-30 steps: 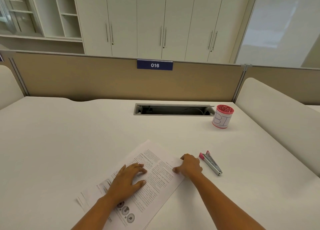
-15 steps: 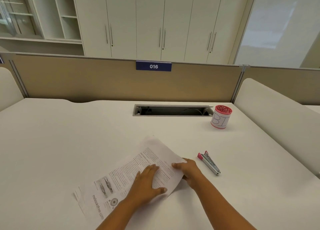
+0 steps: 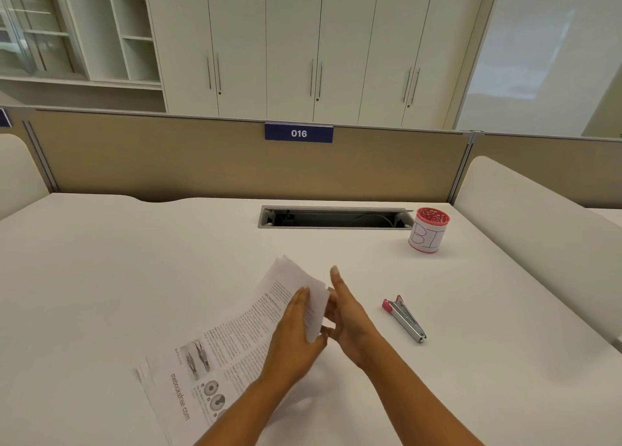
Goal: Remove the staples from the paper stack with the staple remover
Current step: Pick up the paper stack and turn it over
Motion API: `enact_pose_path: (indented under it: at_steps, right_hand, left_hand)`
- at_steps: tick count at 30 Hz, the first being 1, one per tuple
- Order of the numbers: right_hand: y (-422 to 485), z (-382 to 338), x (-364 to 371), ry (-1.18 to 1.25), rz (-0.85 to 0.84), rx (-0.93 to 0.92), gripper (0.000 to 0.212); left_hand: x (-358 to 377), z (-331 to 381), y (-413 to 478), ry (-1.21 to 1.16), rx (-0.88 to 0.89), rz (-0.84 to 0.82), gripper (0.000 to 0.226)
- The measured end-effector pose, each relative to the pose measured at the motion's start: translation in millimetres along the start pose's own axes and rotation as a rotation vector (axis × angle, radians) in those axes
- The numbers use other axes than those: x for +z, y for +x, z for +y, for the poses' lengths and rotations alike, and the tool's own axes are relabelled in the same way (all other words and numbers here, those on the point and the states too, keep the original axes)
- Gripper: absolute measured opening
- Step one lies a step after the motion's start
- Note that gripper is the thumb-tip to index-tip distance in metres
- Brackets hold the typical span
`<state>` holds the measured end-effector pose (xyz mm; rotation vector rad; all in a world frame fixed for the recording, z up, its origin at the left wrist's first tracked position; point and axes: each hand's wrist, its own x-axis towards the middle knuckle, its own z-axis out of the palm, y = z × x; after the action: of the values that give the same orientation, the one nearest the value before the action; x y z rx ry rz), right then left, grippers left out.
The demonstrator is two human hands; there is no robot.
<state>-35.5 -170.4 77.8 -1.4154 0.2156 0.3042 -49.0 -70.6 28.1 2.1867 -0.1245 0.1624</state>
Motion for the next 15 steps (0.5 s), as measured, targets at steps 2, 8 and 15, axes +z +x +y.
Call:
enact_pose_path:
  at_steps: [2,8,15]
  right_hand:
    - [-4,-3,8,-0.051,-0.004,-0.058,0.071]
    - [-15,-14,20,-0.259,0.053,-0.386,0.043]
    - [-9,-37,9,-0.526,0.288,-0.643,0.029]
  left_hand:
    - [-8,11,3,-0.165,-0.047,0.042,0.076]
    - [-37,49,-1,-0.547,-0.051,-0.140,0.048]
    - [-66,67,24,-1.099,-0.372,-0.063,0.039]
